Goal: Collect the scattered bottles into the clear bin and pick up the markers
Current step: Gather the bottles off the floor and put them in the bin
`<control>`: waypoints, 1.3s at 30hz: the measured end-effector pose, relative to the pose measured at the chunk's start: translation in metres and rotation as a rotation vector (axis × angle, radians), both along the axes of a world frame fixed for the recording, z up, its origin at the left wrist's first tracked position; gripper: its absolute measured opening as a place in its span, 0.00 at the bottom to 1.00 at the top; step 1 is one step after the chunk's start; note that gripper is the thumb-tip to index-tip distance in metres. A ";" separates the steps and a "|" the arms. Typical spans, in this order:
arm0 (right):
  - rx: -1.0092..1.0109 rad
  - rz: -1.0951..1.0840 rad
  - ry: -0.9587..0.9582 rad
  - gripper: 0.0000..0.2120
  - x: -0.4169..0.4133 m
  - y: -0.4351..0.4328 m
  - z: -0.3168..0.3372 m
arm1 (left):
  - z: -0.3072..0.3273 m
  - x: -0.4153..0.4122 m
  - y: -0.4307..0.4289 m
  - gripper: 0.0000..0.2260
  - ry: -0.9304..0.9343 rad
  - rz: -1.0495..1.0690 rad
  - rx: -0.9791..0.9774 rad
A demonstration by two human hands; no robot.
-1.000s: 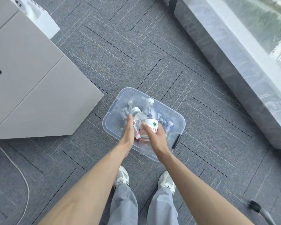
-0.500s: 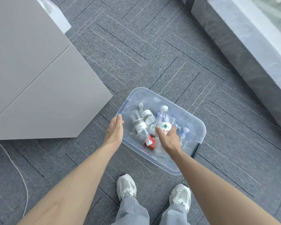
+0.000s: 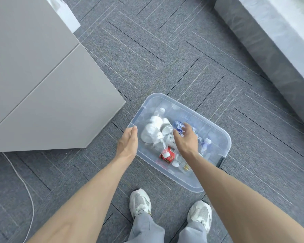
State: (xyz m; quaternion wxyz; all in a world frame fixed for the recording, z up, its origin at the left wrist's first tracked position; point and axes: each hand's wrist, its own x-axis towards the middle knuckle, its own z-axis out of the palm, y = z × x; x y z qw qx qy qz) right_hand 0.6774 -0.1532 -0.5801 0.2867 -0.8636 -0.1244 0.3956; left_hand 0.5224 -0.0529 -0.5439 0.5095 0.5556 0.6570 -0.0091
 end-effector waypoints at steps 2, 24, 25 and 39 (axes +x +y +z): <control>0.009 -0.003 0.002 0.26 0.000 -0.002 0.016 | 0.010 0.002 0.000 0.21 -0.009 -0.011 -0.011; 0.193 -0.011 0.180 0.17 -0.050 -0.016 0.374 | 0.325 -0.016 -0.031 0.21 -0.228 0.331 -0.090; 0.196 0.013 0.199 0.17 -0.053 -0.017 0.386 | 0.336 -0.019 -0.034 0.21 -0.229 0.363 -0.073; 0.288 0.658 0.312 0.22 -0.144 -0.045 0.500 | 0.478 -0.121 -0.160 0.18 -0.358 1.097 0.188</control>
